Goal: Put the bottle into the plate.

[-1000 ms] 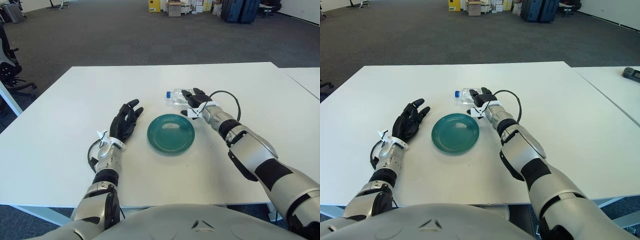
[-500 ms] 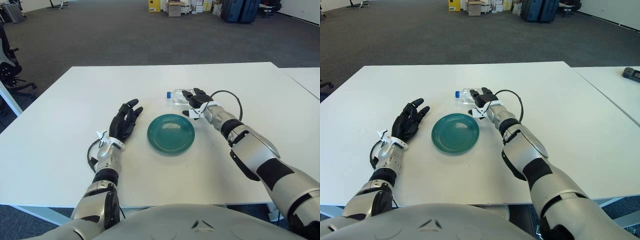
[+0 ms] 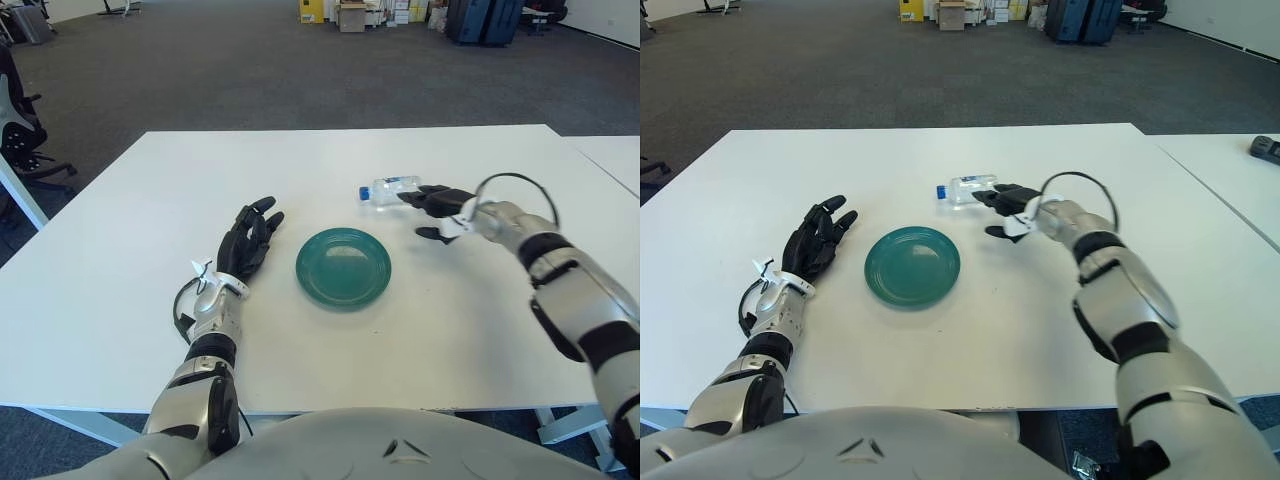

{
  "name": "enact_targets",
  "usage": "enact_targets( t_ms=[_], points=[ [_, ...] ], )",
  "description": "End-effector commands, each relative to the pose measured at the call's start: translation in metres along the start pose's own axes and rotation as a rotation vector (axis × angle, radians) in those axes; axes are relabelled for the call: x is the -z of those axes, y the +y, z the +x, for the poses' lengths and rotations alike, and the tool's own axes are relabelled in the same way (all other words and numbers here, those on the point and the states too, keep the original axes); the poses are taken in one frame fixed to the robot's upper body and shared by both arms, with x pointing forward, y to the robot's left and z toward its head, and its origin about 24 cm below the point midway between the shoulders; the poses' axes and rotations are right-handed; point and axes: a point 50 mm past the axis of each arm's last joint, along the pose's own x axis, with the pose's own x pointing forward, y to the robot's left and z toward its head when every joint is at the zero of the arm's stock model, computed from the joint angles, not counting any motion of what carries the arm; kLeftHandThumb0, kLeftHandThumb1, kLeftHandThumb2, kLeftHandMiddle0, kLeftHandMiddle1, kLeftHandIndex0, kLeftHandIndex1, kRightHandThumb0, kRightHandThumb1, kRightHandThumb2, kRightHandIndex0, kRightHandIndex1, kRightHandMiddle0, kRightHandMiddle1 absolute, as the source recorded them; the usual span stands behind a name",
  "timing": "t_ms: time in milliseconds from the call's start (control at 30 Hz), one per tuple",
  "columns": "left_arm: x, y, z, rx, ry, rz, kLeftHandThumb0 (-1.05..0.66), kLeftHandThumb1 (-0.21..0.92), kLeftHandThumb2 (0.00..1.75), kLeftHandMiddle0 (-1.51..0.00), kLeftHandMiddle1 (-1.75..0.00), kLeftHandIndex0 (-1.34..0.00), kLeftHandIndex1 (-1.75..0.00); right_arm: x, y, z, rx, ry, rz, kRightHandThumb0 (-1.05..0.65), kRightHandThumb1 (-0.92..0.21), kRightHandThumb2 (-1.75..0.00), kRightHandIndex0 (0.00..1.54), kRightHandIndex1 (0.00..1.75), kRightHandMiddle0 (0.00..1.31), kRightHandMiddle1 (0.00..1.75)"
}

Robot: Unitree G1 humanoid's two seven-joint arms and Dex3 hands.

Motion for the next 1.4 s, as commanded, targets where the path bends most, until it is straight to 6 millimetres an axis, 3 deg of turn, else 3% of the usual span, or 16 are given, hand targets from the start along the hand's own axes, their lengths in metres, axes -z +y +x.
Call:
enact_targets(
  t_ms=[0, 433, 700, 967, 1167, 1367],
  points=[
    [0.015, 0.004, -0.009, -0.047, 0.072, -0.035, -0.60, 0.92, 0.69, -0.54, -0.78, -0.20, -1.02, -0.010, 0.006, -0.027, -0.001, -0.149, -0.040, -1.05, -0.92, -1.10, 0.00, 0.00, 0.00, 0.00],
    [0.013, 0.010, -0.008, -0.050, 0.098, -0.023, -0.60, 0.92, 0.69, -0.54, -0.78, -0.21, -1.02, -0.029, 0.007, -0.081, 0.110, -0.178, -0.062, -1.05, -0.92, -1.08, 0.00, 0.00, 0.00, 0.00],
    [0.012, 0.013, -0.006, -0.059, 0.110, -0.024, -0.61, 0.92, 0.68, -0.53, -0.77, -0.21, -1.01, -0.043, -0.011, -0.092, 0.270, -0.176, -0.078, -1.05, -0.92, -1.06, 0.00, 0.00, 0.00, 0.00],
    [0.012, 0.012, -0.003, -0.065, 0.121, -0.021, -0.61, 0.92, 0.67, -0.53, -0.77, -0.20, -1.01, -0.050, -0.023, -0.093, 0.455, -0.179, -0.101, -1.05, -0.92, -1.04, 0.01, 0.01, 0.02, 0.01],
    [0.013, 0.011, -0.001, -0.063, 0.126, -0.025, -0.60, 0.92, 0.65, -0.54, -0.78, -0.21, -1.02, -0.040, -0.032, -0.080, 0.610, -0.130, -0.130, -1.04, -0.92, -1.00, 0.06, 0.02, 0.06, 0.04],
    [0.014, 0.010, 0.000, -0.064, 0.126, -0.023, -0.60, 0.92, 0.65, -0.53, -0.78, -0.22, -1.02, -0.032, -0.031, -0.067, 0.657, -0.103, -0.173, -1.02, -0.92, -0.95, 0.07, 0.02, 0.06, 0.07]
  ],
)
